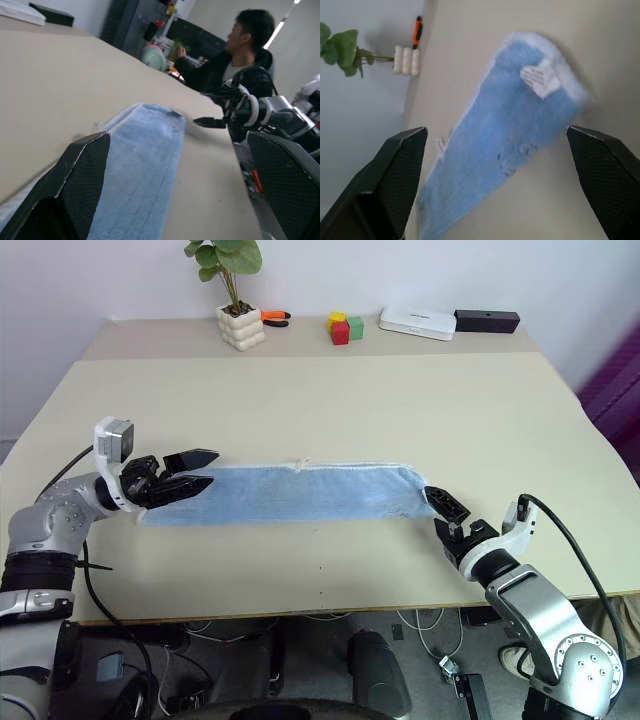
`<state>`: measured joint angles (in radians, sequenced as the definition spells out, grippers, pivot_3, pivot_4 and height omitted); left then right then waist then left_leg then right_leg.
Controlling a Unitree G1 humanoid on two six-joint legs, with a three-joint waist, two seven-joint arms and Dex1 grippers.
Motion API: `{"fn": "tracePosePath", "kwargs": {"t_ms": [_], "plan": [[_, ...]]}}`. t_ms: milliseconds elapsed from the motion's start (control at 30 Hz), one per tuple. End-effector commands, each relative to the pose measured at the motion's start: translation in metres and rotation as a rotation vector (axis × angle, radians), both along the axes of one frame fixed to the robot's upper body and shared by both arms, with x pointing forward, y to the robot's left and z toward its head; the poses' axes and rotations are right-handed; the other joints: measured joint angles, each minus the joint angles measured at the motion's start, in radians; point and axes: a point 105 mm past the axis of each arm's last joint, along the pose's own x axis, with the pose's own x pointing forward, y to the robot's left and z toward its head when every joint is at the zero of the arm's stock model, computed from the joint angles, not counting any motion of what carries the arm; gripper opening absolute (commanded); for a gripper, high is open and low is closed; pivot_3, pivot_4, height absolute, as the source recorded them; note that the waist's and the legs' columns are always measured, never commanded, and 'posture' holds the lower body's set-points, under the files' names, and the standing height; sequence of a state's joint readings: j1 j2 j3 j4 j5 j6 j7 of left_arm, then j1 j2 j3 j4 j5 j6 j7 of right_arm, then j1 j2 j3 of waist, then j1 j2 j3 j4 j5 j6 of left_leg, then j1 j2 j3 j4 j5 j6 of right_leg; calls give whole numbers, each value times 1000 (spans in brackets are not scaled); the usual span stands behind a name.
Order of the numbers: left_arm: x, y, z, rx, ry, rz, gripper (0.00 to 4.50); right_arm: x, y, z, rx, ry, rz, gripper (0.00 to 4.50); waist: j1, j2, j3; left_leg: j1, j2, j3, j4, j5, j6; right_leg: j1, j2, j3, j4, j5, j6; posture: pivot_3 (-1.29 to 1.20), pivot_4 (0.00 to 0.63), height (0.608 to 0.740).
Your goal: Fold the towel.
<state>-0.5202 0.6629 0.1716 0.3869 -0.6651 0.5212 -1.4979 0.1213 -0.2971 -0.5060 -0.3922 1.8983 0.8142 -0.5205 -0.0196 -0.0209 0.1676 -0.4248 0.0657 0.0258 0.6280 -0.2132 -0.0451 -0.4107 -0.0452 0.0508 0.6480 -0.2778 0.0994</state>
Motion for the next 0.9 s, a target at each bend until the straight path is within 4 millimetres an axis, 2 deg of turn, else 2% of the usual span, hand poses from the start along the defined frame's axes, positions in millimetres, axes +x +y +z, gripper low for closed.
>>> {"fn": "tracePosePath", "kwargs": {"t_ms": [33,433,567,733,833,900], "plan": [[0,-2,12,-2,-42,-33,4459,3,0,5,10,-12,-29,4500,0,0,0,0,0,0,0,0,0,0,0,0,0,0,0,0,150,740],[-7,5,16,18,-56,-5,4459,19,6,-10,35,24,-50,4500,1,0,0,0,0,0,0,0,0,0,0,0,0,0,0,0,150,740],[-9,7,18,19,-64,9,4459,24,2,-18,33,42,-73,4500,1,0,0,0,0,0,0,0,0,0,0,0,0,0,-1,0,150,740],[-10,7,17,20,-64,15,4459,34,9,-20,54,32,-66,4500,1,0,0,0,0,0,1,0,0,0,0,0,0,0,-1,0,150,740],[-11,8,17,27,-64,21,4500,40,14,-18,67,13,-60,3690,0,0,0,0,0,0,1,0,0,0,0,0,0,0,-1,0,150,740],[-11,9,17,31,-64,24,4500,41,13,-18,59,7,-66,2743,0,0,0,0,0,0,0,0,0,0,0,0,0,0,-1,0,150,740]]}}
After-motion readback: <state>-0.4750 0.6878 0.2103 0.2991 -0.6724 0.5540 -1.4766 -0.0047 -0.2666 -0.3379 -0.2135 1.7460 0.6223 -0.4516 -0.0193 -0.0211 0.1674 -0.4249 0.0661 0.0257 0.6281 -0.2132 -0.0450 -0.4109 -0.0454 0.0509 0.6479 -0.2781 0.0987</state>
